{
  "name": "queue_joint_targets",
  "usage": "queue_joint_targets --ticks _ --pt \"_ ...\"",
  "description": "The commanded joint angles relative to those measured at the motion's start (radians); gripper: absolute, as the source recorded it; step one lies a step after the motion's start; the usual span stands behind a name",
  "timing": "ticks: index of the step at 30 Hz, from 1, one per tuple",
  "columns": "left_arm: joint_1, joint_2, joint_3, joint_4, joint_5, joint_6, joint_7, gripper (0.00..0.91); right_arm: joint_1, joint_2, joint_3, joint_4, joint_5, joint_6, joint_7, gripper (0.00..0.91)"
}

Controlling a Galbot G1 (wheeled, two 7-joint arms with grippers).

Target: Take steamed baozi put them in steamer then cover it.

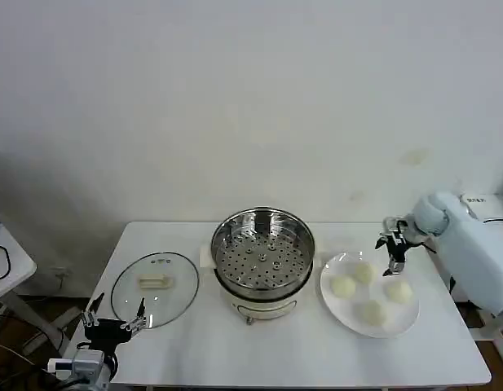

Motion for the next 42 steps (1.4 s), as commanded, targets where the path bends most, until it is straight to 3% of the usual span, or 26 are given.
queue_joint_targets --ticks 1,16,23,34,36,37,42 --pt "0.000 0.000 -0.001 0.002 0.001 0.000 -0.002 0.907 0.017 0.041 -0.012 -0.054 -0.032 0.018 -0.013 0.907" --pt "0.006 -0.004 0.000 0.002 0.007 -0.001 0.002 0.907 -0.003 0.099 0.013 -0.128 -0.044 0.021 0.031 0.907" --pt "0.006 -0.006 0.005 0.010 0.010 -0.003 -0.001 0.907 -0.009 0.111 0.012 -0.151 -0.038 0.016 0.103 0.907" --pt "0.009 -0.007 0.008 0.019 0.011 -0.005 -0.001 0.907 -0.013 0.136 0.026 -0.186 -0.055 0.015 0.114 0.907" --pt "0.010 -0.006 0.008 0.019 0.012 -0.005 -0.001 0.907 -0.012 0.136 0.025 -0.191 -0.055 0.016 0.114 0.595" --pt "0.010 -0.005 0.008 0.019 0.012 -0.005 -0.001 0.907 -0.011 0.136 0.027 -0.192 -0.055 0.014 0.113 0.504" --pt "0.008 -0.004 0.007 0.023 0.012 -0.005 -0.001 0.907 -0.014 0.128 0.027 -0.188 -0.052 0.014 0.109 0.433"
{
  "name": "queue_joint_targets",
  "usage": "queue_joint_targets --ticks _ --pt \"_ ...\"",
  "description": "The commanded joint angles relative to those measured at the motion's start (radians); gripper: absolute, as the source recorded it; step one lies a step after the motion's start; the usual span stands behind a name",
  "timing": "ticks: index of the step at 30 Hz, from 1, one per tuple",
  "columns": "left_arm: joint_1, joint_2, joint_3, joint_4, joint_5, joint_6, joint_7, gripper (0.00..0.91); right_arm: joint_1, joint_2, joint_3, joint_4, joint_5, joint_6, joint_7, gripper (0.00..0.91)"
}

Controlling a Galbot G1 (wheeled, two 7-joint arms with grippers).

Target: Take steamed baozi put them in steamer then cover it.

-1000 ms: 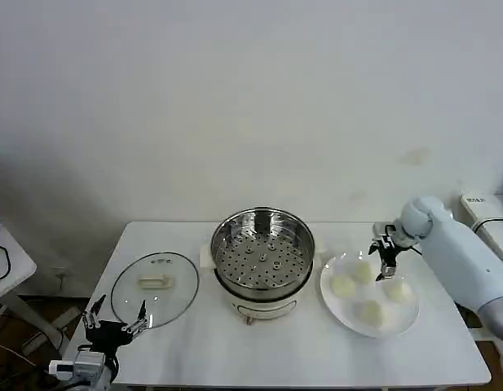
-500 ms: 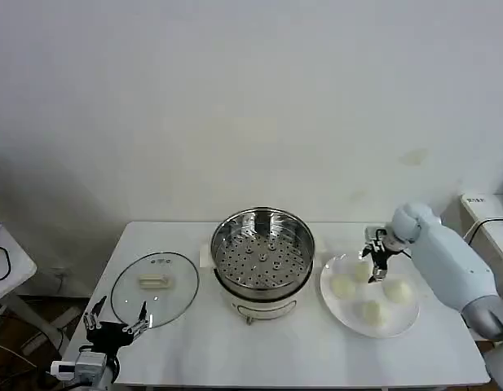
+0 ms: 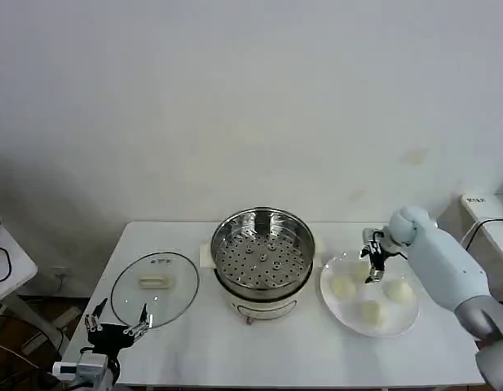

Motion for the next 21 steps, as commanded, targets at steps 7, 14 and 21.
queue_joint_targets --ticks 7,14,21 --pt "0.000 0.000 0.004 0.003 0.002 0.000 0.002 0.907 -0.002 -0.006 0.005 0.000 0.004 0.000 0.007 0.353" --pt "-0.004 0.000 0.009 0.001 0.002 0.000 0.003 0.907 0.046 -0.070 -0.001 0.118 0.088 -0.005 -0.001 0.353" --pt "-0.008 -0.002 0.015 -0.004 0.001 0.000 0.002 0.907 0.170 -0.111 -0.070 0.205 0.201 -0.019 -0.020 0.363"
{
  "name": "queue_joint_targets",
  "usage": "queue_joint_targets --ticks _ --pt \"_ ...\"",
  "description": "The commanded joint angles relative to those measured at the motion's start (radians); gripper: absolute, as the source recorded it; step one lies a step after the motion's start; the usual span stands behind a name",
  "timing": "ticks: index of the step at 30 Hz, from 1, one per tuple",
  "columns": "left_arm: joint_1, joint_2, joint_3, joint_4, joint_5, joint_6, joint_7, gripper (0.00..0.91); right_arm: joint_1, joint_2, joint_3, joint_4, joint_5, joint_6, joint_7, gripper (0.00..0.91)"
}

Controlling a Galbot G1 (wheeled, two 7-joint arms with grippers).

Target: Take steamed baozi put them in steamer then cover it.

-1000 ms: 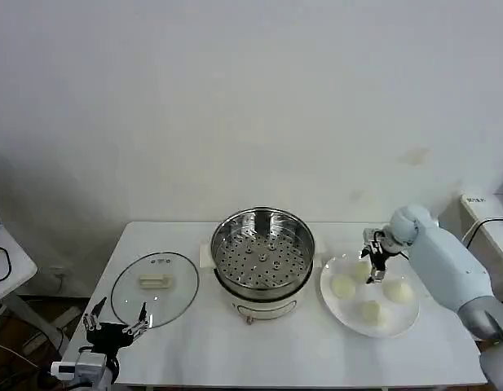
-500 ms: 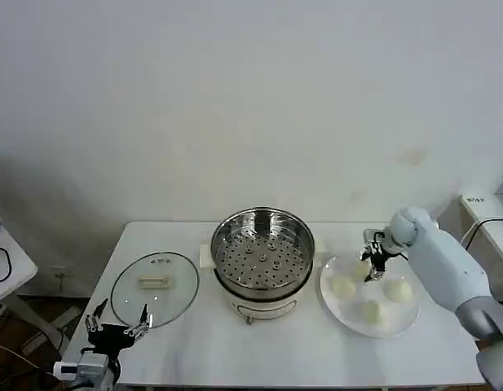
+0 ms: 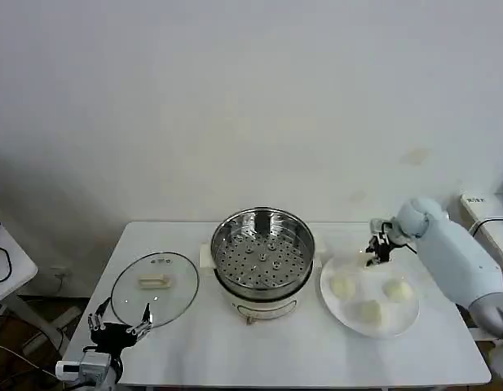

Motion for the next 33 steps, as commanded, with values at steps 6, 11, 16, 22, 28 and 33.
queue_joint_targets --ticks 6,11,16,22,28,33 --pt "0.001 -0.007 0.003 -0.016 0.000 0.001 0.000 0.907 0.194 0.010 -0.060 0.057 0.154 0.077 -0.034 0.363" --pt "0.004 -0.010 0.000 -0.019 0.000 0.001 -0.001 0.907 0.258 0.080 -0.085 -0.028 0.266 0.298 -0.076 0.363" --pt "0.008 -0.012 -0.006 -0.028 0.000 0.001 -0.001 0.907 0.286 0.130 -0.111 -0.021 0.277 0.338 -0.097 0.373" --pt "0.007 -0.012 -0.001 -0.025 0.008 0.002 -0.002 0.907 0.343 0.168 -0.204 -0.023 0.340 0.450 -0.093 0.373" --pt "0.007 -0.011 0.000 -0.027 0.010 0.004 0.000 0.907 0.439 0.219 -0.368 -0.027 0.338 0.578 -0.091 0.373" --pt "0.010 -0.010 -0.007 -0.031 0.009 0.004 -0.001 0.907 0.480 0.247 -0.468 0.044 0.327 0.647 -0.094 0.373"
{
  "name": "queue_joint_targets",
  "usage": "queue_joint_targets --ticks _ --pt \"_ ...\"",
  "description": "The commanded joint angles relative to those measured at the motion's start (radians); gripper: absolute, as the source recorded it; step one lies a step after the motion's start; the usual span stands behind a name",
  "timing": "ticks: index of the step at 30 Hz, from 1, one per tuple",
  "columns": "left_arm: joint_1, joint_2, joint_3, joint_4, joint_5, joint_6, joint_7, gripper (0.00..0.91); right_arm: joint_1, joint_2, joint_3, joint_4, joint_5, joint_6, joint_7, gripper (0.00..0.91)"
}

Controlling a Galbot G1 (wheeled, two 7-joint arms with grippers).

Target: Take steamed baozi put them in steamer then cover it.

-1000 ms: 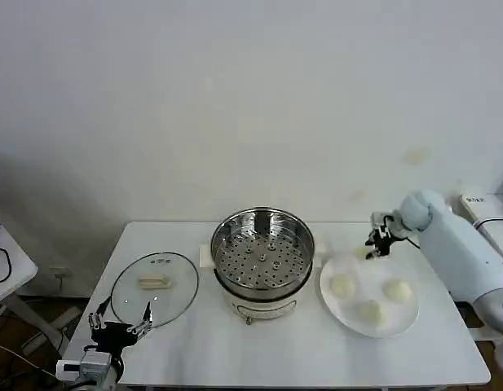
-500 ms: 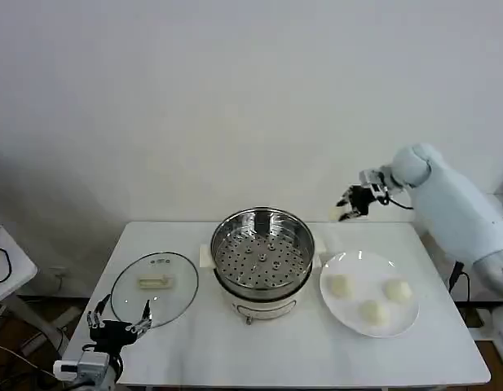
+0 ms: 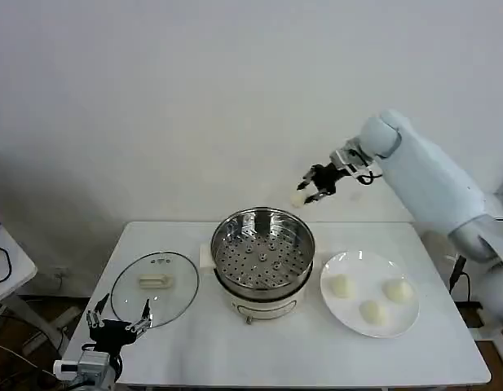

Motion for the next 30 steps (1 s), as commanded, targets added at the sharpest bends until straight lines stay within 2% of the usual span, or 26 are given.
queue_joint_targets --ticks 1,5,7,10,15,19,21,22,24,30 --pt "0.001 0.000 0.000 -0.001 0.000 -0.001 0.000 0.907 0.075 0.045 -0.150 0.052 0.014 0.130 -0.003 0.373" --pt "0.003 -0.001 0.000 -0.007 0.000 0.001 0.001 0.907 0.100 0.036 -0.213 0.143 -0.030 0.141 0.001 0.383" --pt "0.000 -0.002 0.002 -0.005 0.002 0.002 0.001 0.907 0.110 0.043 -0.240 0.172 -0.056 0.173 0.023 0.373" --pt "-0.004 -0.001 0.007 -0.006 0.004 0.004 0.001 0.907 0.108 0.061 -0.255 0.192 -0.150 0.209 0.033 0.373" --pt "-0.001 0.001 0.010 0.002 0.006 0.005 0.001 0.907 0.091 0.101 -0.287 0.180 -0.220 0.245 0.053 0.373" --pt "0.007 -0.003 0.013 -0.001 0.013 0.005 0.000 0.907 0.055 0.134 -0.242 0.174 -0.381 0.288 0.069 0.373" --pt "0.009 -0.006 0.013 -0.006 0.014 0.005 -0.001 0.907 0.043 0.149 -0.236 0.145 -0.436 0.303 0.095 0.383" --pt "0.011 -0.007 0.012 -0.009 0.014 0.005 0.000 0.907 0.040 0.159 -0.234 0.110 -0.445 0.317 0.125 0.383" --pt "0.016 -0.008 0.010 -0.013 0.013 0.004 -0.001 0.907 0.032 0.174 -0.231 0.049 -0.445 0.350 0.149 0.383" --pt "0.019 -0.005 0.011 -0.002 0.015 0.004 -0.004 0.907 -0.004 0.199 -0.209 -0.017 -0.456 0.367 0.158 0.383"
